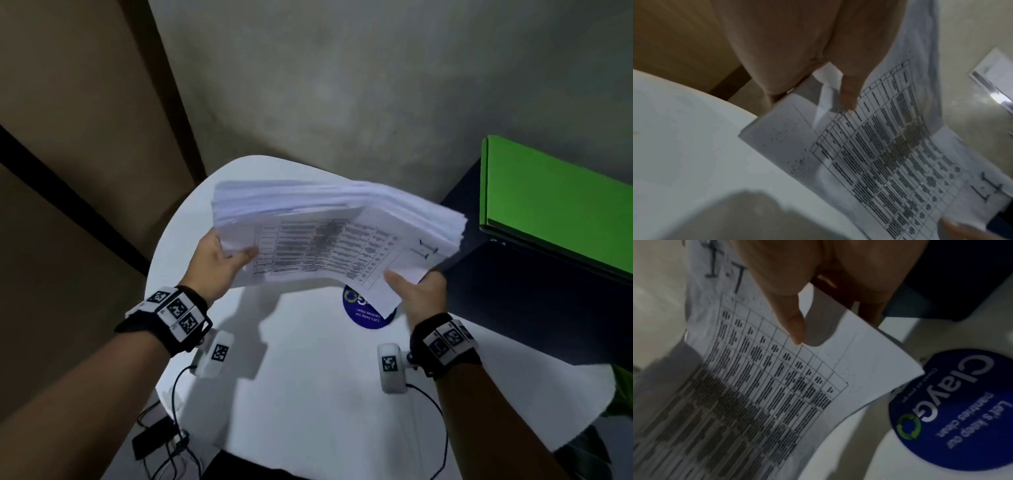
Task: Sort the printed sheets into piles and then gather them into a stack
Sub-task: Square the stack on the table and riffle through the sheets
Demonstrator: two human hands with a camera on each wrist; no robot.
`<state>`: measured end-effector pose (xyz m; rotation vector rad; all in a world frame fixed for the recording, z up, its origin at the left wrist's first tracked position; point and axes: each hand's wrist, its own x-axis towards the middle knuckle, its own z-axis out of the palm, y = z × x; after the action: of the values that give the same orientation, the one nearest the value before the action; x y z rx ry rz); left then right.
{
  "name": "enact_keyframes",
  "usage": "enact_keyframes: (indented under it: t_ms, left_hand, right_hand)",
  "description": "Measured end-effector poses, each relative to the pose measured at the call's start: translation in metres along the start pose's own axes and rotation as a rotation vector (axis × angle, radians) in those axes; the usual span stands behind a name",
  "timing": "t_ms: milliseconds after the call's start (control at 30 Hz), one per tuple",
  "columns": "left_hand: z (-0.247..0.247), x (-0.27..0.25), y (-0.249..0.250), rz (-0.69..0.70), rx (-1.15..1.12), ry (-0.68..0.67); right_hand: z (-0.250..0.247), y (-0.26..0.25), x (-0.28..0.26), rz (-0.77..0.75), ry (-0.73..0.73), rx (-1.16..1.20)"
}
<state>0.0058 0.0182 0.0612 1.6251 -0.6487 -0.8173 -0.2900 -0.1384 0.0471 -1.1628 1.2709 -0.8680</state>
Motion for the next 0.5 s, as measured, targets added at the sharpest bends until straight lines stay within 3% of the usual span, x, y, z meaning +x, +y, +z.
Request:
enact_keyframes:
  t_ms: [233,400,500]
  left_hand:
    - [0.001,-0.009,-0.016,-0.025,-0.017,-0.017]
    - [-0.004,-0.014,-0.013,0.115,0.08,-0.011]
    - [-0.01,-0.021,-0.019,0.113,0.149,-0.057]
  right_hand:
    - [0.002,-0.002,-0.02,-0.074,-0.055,0.053]
    - [-0.003,-0.008,-0.033,-0.171,-0.029,0.038]
    - [-0.002,-0.009,-0.042,-0.174,-0.004,0.002]
